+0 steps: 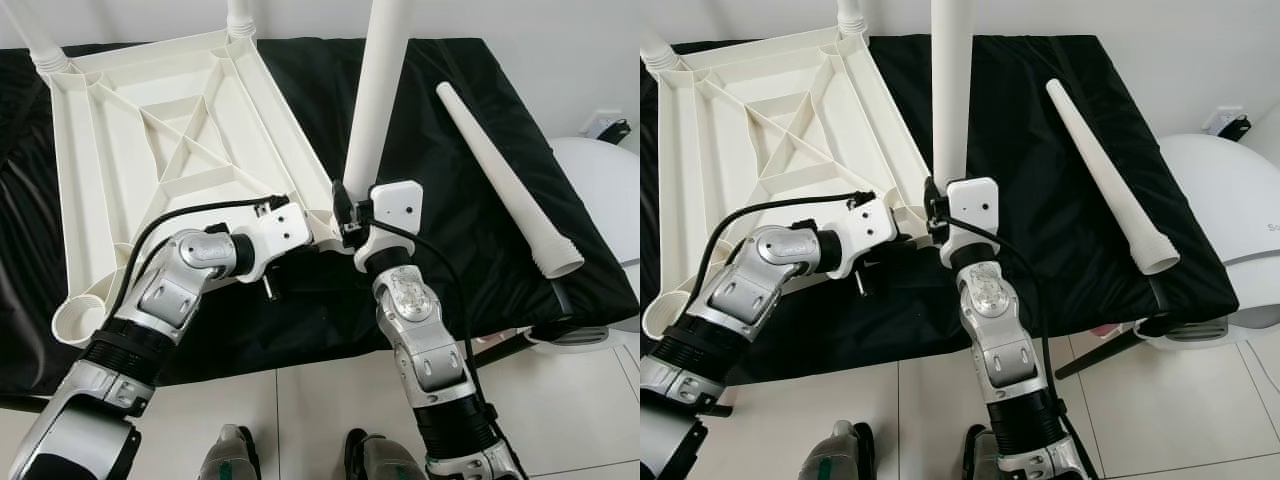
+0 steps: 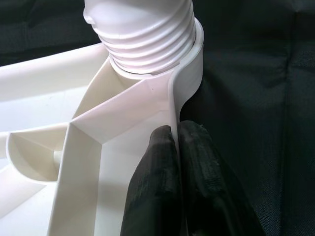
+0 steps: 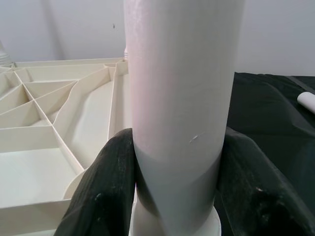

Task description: Building children table

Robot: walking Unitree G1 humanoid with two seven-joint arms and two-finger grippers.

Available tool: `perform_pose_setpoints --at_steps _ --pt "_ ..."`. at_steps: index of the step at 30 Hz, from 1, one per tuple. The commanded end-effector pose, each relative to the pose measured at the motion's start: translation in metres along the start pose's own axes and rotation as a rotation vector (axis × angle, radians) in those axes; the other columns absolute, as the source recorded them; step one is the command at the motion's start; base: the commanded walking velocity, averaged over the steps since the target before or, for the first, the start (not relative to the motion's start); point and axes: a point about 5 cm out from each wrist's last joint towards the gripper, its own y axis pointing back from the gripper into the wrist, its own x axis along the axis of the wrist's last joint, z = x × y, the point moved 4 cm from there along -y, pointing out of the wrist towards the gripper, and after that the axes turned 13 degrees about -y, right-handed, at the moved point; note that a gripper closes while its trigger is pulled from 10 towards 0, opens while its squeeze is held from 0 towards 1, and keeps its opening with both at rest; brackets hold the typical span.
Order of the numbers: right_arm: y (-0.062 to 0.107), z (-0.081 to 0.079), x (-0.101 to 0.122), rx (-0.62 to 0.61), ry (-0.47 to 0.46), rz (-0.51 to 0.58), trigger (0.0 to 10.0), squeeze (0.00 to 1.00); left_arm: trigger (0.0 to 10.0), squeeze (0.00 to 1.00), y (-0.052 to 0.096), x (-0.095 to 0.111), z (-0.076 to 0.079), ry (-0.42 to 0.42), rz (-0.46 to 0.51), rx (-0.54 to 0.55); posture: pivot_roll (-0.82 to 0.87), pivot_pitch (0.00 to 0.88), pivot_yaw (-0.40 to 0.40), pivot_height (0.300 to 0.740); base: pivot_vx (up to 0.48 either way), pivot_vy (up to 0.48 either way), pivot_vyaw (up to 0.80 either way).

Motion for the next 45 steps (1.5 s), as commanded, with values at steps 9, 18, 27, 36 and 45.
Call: perform_pose_setpoints --at_steps 9,18,27,36,45 --pt "0.011 0.037 -0.004 -0.224 0.019 -0.003 10.0 0.0 10.0 0.0 -0.005 -0.036 0.04 0.101 -0.113 -0.137 0.07 0.194 -0.007 0.74 0.0 0.0 0.0" --pt "0.021 0.052 -0.002 -0.282 -0.004 -0.003 10.0 0.0 10.0 0.0 -0.004 -0.037 0.039 0.096 -0.114 -0.139 0.07 0.191 -0.001 0.74 0.0 0.0 0.0" --pt "0.026 0.059 -0.004 -0.312 -0.012 -0.013 10.0 0.0 10.0 0.0 -0.004 -0.037 0.038 0.093 -0.114 -0.141 0.06 0.196 0.005 0.74 0.0 0.0 0.0" --pt "0.023 0.059 -0.002 -0.298 -0.006 -0.004 10.0 0.0 10.0 0.0 -0.003 -0.037 0.038 0.094 -0.117 -0.137 0.07 0.197 0.002 0.74 0.0 0.0 0.0" --pt "0.019 0.057 -0.001 -0.254 -0.025 -0.003 10.0 1.0 10.0 0.0 -0.003 -0.038 0.037 0.096 -0.118 -0.134 0.07 0.197 -0.001 0.74 0.0 0.0 0.0"
